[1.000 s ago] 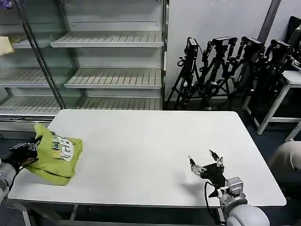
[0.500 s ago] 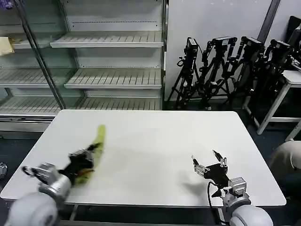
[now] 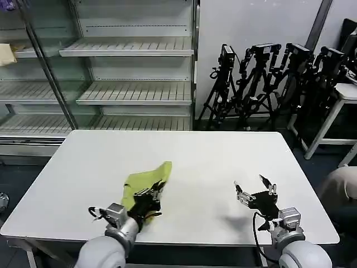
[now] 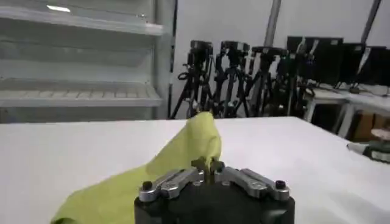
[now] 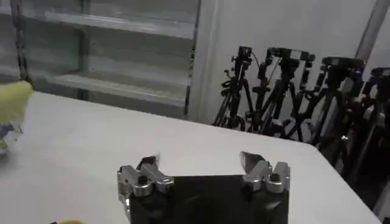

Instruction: Fold and organize the clothes.

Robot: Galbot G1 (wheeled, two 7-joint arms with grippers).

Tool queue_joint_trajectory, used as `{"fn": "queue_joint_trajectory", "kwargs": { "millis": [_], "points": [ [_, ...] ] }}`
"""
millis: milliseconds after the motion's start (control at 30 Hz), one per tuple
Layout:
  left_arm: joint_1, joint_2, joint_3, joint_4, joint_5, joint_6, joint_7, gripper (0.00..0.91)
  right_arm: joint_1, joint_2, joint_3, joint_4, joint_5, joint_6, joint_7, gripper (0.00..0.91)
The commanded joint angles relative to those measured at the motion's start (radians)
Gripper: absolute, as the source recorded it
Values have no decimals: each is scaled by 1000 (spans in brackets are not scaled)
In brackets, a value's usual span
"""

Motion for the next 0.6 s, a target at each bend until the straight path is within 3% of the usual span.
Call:
{"fn": "queue_joint_trajectory", "kwargs": {
  "millis": [33, 267, 400, 600],
  "points": [
    [-86, -123, 105, 32, -1, -18, -34, 907, 23, 2, 18, -5, -14, 4, 8, 907],
    [-94, -149, 16, -27, 39, -27, 33, 907, 108, 40, -42, -48, -90, 55, 2, 907],
    [-56, -75, -98, -6, 159, -119, 142, 907, 139, 62, -64, -68, -106, 51, -9, 907],
    [23, 8, -359, 114, 313, -284, 286, 907, 166, 114, -113, -121, -122, 120, -9, 907]
  ]
}}
